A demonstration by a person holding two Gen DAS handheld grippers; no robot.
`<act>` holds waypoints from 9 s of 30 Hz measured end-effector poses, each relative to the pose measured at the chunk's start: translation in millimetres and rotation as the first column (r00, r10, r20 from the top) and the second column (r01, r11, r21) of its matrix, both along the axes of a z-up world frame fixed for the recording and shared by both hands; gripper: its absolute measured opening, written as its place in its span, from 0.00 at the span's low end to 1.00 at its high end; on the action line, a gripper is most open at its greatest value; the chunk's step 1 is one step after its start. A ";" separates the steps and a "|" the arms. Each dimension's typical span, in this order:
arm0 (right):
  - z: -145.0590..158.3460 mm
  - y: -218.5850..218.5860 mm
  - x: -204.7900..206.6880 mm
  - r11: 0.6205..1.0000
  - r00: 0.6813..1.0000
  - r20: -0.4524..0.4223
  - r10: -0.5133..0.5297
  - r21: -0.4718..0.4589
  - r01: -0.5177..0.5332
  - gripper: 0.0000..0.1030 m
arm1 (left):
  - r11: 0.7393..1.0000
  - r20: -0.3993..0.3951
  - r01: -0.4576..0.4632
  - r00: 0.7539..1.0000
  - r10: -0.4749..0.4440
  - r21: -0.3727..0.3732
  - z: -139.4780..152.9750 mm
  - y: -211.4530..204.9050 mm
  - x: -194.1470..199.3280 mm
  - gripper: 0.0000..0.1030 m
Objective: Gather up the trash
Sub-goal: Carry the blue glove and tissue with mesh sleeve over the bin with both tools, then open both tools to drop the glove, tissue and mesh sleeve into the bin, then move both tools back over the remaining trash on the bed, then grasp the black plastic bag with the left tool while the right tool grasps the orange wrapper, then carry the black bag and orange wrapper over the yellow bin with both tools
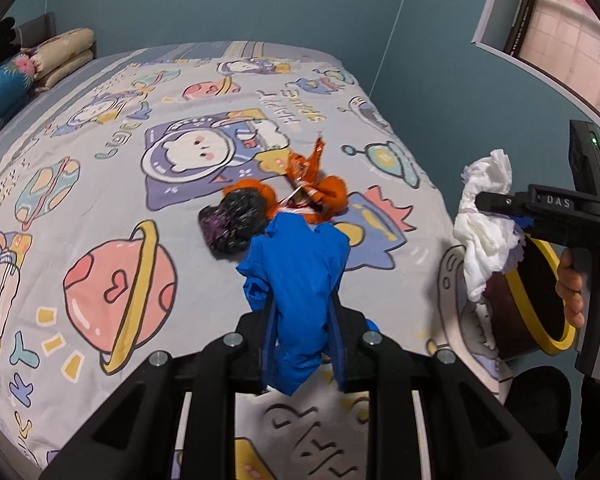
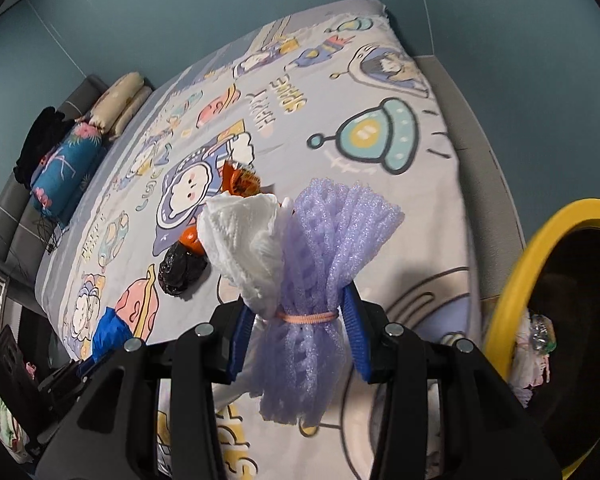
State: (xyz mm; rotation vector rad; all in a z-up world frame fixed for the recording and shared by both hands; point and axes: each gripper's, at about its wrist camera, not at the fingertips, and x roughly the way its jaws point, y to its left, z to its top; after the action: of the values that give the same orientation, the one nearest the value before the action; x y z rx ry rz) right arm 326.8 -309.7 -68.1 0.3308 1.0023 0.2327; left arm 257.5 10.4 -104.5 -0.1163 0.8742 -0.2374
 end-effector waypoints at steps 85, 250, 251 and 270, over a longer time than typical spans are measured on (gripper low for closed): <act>-14.1 -250.4 -100.4 0.918 0.924 0.026 -0.381 -0.110 0.382 0.40 | 0.896 -0.074 0.443 0.893 -0.443 -0.017 -3.6 -346.3 45.3 0.21; 19.5 68.5 93.3 0.984 0.996 0.069 0.063 -0.171 -0.050 0.18 | 0.994 -0.024 -0.106 0.994 0.105 -0.019 9.4 41.0 70.2 0.43; 23.8 66.7 89.7 0.985 0.995 0.075 0.062 -0.166 -0.049 0.18 | 0.994 -0.015 -0.106 0.994 0.106 -0.022 14.5 40.5 67.2 0.43; 107.3 -25.5 -14.4 0.989 0.976 0.218 0.007 -0.148 0.026 0.18 | 0.999 0.109 0.023 0.994 -0.017 -0.049 82.7 -43.2 20.5 0.43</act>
State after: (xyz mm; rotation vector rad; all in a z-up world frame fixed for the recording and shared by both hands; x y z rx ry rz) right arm 312.4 -335.2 39.1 0.1687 0.7959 0.1796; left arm 277.9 -32.9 -21.8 -0.1405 0.7617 -0.2820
